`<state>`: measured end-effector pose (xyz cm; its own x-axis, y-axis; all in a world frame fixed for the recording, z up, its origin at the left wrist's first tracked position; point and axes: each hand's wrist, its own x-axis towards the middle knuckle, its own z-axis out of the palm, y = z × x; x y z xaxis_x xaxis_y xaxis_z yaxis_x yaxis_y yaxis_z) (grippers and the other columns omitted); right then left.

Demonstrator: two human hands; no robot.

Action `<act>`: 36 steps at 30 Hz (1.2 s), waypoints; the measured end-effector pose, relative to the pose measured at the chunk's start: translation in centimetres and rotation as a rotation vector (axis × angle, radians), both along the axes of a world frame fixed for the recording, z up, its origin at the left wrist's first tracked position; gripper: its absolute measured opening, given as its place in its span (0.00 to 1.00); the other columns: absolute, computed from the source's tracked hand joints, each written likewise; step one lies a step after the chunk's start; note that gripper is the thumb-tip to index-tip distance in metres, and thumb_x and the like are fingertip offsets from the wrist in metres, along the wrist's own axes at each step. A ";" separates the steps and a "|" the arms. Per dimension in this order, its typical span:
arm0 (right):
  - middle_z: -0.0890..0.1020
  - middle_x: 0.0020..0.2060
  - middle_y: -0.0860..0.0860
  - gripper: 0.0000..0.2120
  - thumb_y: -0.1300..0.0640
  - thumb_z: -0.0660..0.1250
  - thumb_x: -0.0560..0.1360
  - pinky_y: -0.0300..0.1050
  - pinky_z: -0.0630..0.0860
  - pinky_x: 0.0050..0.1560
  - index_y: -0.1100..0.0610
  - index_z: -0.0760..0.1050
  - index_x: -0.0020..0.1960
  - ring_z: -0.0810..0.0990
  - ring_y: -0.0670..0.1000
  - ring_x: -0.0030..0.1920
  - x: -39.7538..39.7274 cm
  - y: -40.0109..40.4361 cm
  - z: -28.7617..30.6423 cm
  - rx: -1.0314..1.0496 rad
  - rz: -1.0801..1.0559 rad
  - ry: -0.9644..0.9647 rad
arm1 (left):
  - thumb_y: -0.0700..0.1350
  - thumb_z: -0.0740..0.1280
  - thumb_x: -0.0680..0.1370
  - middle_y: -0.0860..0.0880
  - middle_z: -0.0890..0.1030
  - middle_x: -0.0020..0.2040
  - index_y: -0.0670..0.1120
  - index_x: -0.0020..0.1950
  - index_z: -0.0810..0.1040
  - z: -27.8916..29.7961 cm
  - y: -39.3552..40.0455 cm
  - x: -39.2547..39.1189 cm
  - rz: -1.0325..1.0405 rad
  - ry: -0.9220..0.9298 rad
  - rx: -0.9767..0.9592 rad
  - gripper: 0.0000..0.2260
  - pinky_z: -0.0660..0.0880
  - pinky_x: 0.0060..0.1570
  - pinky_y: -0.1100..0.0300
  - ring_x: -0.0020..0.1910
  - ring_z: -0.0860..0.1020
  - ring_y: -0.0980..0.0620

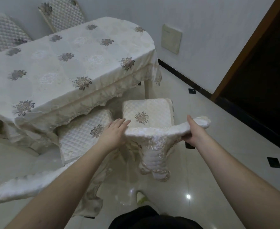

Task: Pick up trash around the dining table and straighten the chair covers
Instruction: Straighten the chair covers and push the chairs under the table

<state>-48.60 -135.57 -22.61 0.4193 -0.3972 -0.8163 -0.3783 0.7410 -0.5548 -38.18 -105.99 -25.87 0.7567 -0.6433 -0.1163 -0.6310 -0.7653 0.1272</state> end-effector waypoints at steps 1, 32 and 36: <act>0.76 0.54 0.57 0.25 0.49 0.72 0.73 0.57 0.76 0.57 0.59 0.66 0.61 0.77 0.59 0.54 0.5 -0.3 -0.5 0.000 -0.011 0.027 | 0.52 0.69 0.72 0.50 0.63 0.75 0.53 0.76 0.60 -0.4 -0.3 0.8 -0.018 0.011 0.009 0.34 0.55 0.72 0.50 0.74 0.61 0.48; 0.76 0.61 0.62 0.21 0.63 0.64 0.75 0.53 0.74 0.55 0.66 0.67 0.68 0.77 0.60 0.59 4.5 -6.7 -4.6 0.063 0.019 0.099 | 0.55 0.70 0.62 0.54 0.78 0.29 0.53 0.35 0.78 -1.8 -4.2 3.1 -0.084 -0.030 0.009 0.08 0.70 0.24 0.62 0.28 0.77 0.52; 0.78 0.58 0.57 0.20 0.59 0.65 0.77 0.51 0.74 0.58 0.64 0.69 0.67 0.79 0.55 0.52 4.9 -8.9 -3.1 -0.056 0.175 0.037 | 0.56 0.71 0.62 0.54 0.78 0.29 0.53 0.35 0.77 -1.7 -6.0 2.9 -0.048 -0.036 0.028 0.09 0.69 0.22 0.63 0.27 0.77 0.52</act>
